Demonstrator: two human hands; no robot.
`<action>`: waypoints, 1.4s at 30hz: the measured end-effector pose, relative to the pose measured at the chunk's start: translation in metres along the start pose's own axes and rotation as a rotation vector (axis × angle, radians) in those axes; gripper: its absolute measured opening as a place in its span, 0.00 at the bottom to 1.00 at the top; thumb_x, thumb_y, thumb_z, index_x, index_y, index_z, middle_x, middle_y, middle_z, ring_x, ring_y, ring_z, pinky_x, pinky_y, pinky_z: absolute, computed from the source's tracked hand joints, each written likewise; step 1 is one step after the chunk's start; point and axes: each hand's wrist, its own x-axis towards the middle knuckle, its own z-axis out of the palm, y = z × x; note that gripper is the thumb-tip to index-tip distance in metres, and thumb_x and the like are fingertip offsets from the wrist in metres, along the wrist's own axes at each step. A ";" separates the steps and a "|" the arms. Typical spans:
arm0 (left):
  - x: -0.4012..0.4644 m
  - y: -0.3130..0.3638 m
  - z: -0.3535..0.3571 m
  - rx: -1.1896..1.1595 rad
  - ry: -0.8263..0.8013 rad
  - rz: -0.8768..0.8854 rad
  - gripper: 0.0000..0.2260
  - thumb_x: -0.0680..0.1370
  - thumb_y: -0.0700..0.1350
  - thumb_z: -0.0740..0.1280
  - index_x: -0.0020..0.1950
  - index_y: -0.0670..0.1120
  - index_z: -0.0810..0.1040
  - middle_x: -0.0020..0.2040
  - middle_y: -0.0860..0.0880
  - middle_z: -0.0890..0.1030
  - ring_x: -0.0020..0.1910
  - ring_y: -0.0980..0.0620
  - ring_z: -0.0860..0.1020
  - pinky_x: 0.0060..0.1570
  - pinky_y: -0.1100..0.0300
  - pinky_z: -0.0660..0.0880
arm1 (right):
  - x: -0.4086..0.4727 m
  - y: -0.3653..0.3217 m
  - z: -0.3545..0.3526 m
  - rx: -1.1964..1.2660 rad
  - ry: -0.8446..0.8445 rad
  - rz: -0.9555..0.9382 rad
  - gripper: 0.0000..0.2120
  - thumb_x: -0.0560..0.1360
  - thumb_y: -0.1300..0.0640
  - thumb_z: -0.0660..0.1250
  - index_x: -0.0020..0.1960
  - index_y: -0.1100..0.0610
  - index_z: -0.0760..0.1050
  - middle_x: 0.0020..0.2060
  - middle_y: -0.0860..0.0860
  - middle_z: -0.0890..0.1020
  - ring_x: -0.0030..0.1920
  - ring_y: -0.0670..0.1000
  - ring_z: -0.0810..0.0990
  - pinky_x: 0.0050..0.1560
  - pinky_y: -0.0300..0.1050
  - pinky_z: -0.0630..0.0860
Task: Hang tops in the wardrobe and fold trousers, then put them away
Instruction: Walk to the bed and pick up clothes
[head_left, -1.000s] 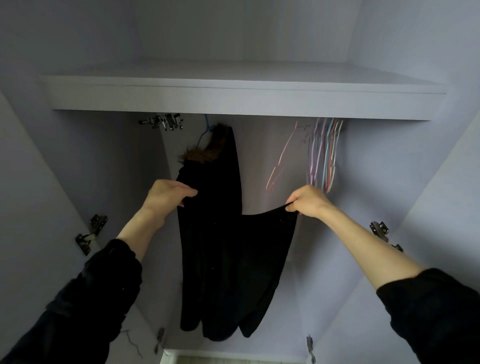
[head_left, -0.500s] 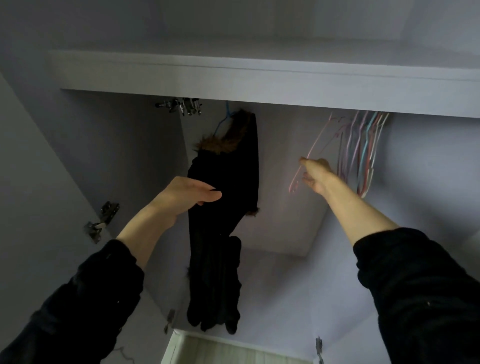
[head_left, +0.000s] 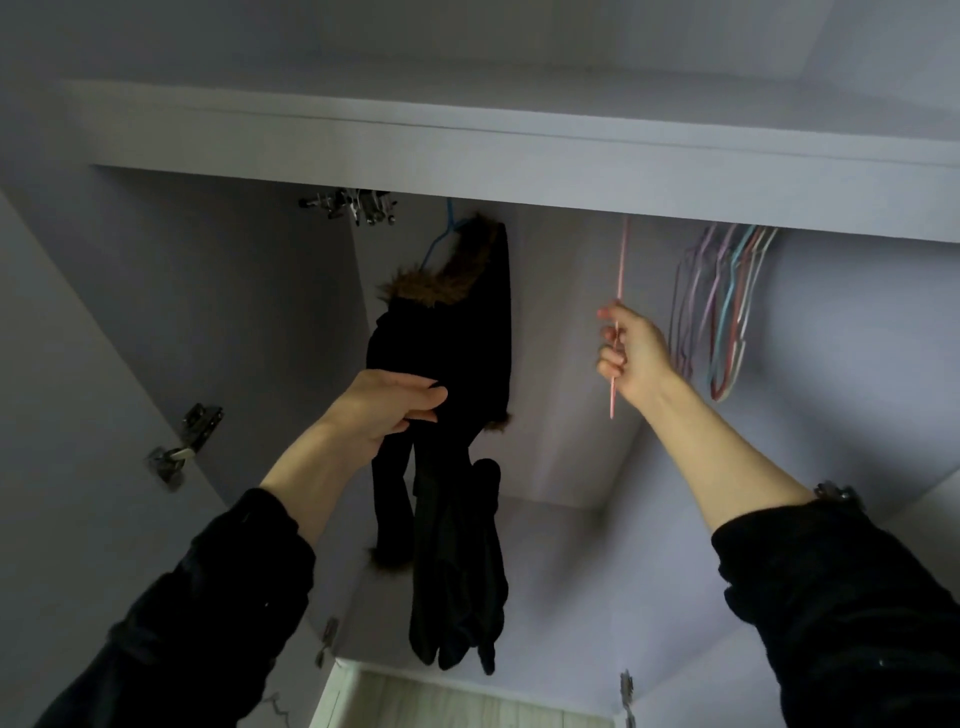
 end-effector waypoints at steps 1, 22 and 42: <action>0.000 -0.001 0.002 -0.022 -0.003 -0.015 0.09 0.75 0.39 0.69 0.55 0.42 0.81 0.46 0.50 0.83 0.39 0.58 0.80 0.40 0.66 0.69 | -0.006 0.013 -0.004 -0.161 0.037 -0.027 0.12 0.77 0.54 0.64 0.35 0.54 0.70 0.27 0.49 0.65 0.16 0.42 0.58 0.17 0.31 0.53; -0.030 -0.051 -0.009 -0.065 0.115 -0.132 0.12 0.78 0.37 0.64 0.60 0.36 0.76 0.42 0.47 0.78 0.32 0.56 0.77 0.39 0.66 0.70 | -0.117 0.119 -0.037 -0.435 -0.065 -0.041 0.16 0.79 0.50 0.62 0.34 0.53 0.79 0.18 0.42 0.68 0.21 0.40 0.66 0.24 0.28 0.62; -0.043 -0.066 -0.023 0.296 0.132 0.048 0.12 0.77 0.34 0.64 0.60 0.38 0.78 0.50 0.45 0.81 0.44 0.57 0.78 0.44 0.71 0.71 | -0.129 0.091 -0.053 -0.853 -0.258 -0.161 0.20 0.81 0.55 0.58 0.31 0.54 0.71 0.36 0.57 0.72 0.25 0.42 0.66 0.28 0.35 0.60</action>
